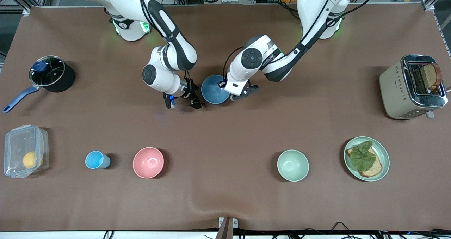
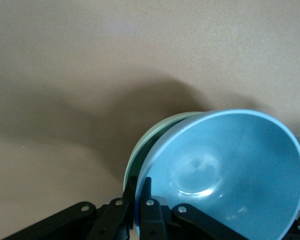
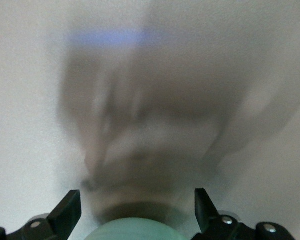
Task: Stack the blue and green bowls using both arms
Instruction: 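Lower the blue bowl into the green bowl and open the left gripper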
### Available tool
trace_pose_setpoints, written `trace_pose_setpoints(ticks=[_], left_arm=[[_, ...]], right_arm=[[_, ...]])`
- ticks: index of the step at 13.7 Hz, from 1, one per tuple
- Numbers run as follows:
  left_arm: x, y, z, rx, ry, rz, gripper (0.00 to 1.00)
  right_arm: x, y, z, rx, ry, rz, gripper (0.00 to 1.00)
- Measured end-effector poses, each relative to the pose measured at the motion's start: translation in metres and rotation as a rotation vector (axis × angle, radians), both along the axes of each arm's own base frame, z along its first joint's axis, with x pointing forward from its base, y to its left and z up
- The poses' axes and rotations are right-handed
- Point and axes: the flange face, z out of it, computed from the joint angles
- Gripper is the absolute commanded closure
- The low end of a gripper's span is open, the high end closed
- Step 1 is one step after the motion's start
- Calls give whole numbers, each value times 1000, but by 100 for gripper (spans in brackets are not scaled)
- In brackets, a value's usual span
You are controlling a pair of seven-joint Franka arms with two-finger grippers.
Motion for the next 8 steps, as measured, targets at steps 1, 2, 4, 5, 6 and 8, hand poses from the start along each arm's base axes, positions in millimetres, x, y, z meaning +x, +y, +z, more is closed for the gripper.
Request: trace_pose_setpoints(ticks=[1,2,4,5,6,8], left_arm=[[-1,-2,-1,-1,1,-3,91],[-2,-4,-1,-2,1,-5,37],[-2,-5,0,-2,-4,-11,0],[-2,-6,1,2,-14,-21,0],[-1,-6,2,9,-15,-28,0],[2,-6,7,28,-1,-36,0]], right_arm=[[0,1,0,2,1,3,0],[1,2,1,4,1,5,0],[2,3,3,8,0,7,0],[2,3,3,9,-1,8,0],[2,4,4,10,-1,8,0],[2,5,7,20,8,25,0]])
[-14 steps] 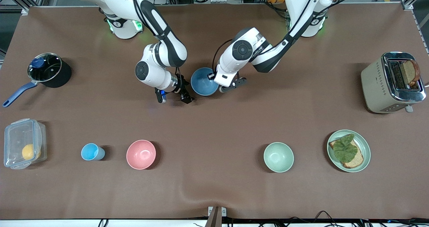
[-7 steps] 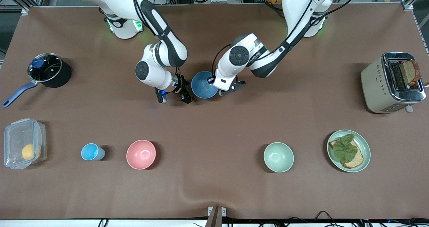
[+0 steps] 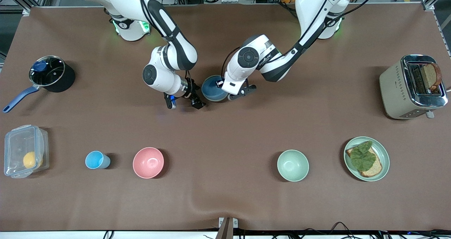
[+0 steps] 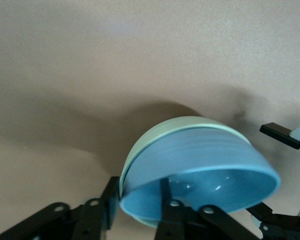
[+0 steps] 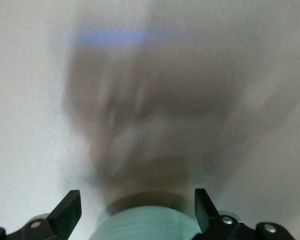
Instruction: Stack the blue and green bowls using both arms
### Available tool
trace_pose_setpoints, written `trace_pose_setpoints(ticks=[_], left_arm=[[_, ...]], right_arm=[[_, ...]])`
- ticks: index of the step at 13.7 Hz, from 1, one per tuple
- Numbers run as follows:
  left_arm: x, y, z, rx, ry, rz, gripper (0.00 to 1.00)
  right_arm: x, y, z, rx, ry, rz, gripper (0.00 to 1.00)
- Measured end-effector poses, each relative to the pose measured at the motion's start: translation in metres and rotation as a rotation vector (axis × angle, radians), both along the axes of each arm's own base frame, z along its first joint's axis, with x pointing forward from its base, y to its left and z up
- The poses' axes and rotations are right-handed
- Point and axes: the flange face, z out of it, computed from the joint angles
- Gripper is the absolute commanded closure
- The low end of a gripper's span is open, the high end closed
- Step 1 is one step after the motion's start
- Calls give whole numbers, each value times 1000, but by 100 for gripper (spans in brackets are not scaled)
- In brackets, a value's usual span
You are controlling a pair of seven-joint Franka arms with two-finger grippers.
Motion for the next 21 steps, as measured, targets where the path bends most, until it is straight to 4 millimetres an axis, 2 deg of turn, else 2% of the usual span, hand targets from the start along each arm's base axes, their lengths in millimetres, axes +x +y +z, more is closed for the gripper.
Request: trace_pose_setpoints(ticks=[2,6,10,12,14,16,18,21], left_arm=[[7,1,10,17,9,-2,0],[32,14,53,53,5,8,0],[82,58,101,106,-72,49,0],[107,85,132,112,-111,70,0],[130,113,169,113,-144,75,0],[153,146,211,129,-162,62,0],[170,185,244,176,-167,23,0],[189,244,278,204,-201,-48,0]], right_arm=[[2,-3,9,12,-10,56,0],[19,-39,23,-47,-63,132,0],[39,-84,29,-135,-83,212,0],[56,-128,49,-137,-84,312,0],[74,-192,83,-85,-99,384,0],[81,-248,109,-47,-107,423,0],[85,-283,127,-34,-91,453,0],[100,-315,164,-57,-69,522,0]])
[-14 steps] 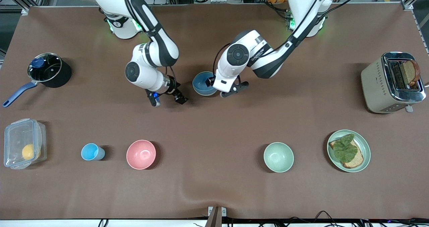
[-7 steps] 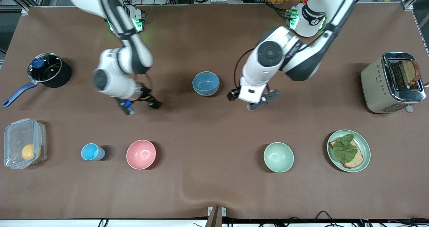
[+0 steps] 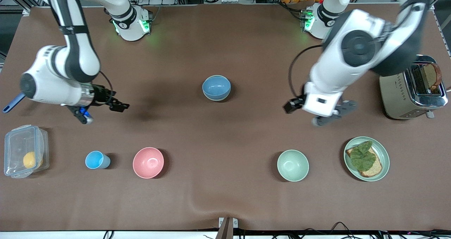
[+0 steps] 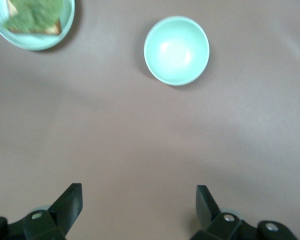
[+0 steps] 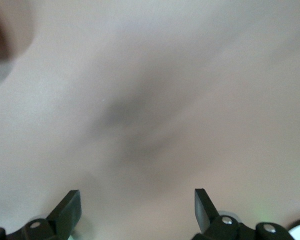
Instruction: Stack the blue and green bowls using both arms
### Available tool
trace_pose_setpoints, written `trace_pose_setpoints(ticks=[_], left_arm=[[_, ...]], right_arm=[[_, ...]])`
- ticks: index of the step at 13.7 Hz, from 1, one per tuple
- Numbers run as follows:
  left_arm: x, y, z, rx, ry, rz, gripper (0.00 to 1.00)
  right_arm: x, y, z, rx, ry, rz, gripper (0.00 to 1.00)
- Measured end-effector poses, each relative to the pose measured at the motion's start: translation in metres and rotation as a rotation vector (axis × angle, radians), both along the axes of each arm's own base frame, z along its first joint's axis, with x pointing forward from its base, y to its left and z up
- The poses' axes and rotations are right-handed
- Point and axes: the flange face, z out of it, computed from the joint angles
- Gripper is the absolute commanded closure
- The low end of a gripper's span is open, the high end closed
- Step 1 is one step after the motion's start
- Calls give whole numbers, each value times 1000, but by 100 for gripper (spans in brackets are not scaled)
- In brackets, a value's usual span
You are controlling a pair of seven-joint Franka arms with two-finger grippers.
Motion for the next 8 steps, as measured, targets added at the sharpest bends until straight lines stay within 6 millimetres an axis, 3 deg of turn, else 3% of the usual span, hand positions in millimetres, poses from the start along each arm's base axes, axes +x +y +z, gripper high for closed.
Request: trace_pose_setpoints(ticks=[6,8], left_arm=[[-3,88,66,52,-58,-126,0],[-15,106,90,68,-61,-167,0]], right_arm=[[16,-96,69,19,-7,100,0],[24,-104,96,-8,-14,159,0]])
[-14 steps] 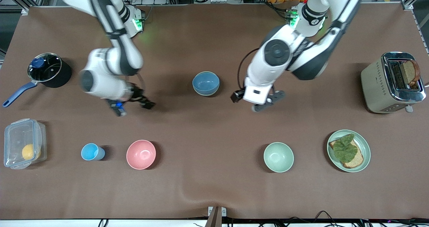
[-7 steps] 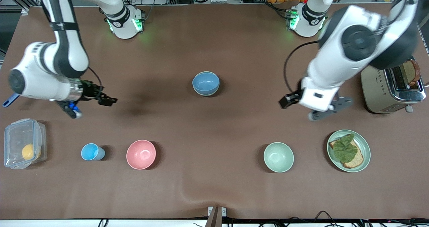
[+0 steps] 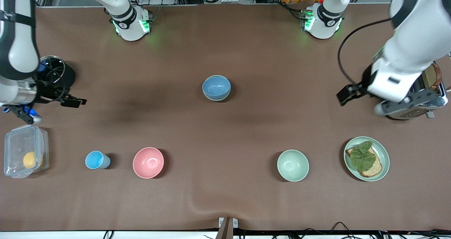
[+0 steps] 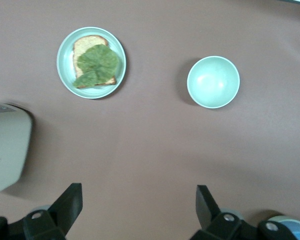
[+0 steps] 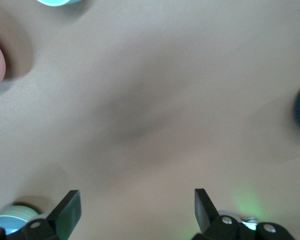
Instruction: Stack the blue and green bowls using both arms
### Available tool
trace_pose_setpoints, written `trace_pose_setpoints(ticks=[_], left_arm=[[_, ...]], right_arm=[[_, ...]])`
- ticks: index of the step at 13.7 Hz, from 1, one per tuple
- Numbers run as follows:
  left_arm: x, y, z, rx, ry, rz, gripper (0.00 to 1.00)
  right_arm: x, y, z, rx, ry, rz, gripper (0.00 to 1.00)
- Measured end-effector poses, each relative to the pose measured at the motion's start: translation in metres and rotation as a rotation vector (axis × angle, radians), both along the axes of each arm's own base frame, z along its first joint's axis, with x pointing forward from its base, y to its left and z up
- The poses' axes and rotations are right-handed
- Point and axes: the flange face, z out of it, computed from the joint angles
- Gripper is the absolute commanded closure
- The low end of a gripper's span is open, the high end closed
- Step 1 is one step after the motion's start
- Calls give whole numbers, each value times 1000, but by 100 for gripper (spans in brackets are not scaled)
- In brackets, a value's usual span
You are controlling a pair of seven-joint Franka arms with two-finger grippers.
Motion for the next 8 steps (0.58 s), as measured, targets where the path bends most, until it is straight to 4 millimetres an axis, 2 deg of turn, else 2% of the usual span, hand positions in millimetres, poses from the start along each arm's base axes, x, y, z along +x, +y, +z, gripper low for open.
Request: trace_pose_setpoints(ticks=[4,6,8], left_arm=[[-28,8,32,33,16,-135,0],[-40,19,38,6,45,-184,0],[-46,27,35,-15,69,-196,0]], right_arm=[[19,20,80,-26,-77,133,0],[21,19,100,-22,-115,195,0],[22,11,112,-9,-152,244,0]])
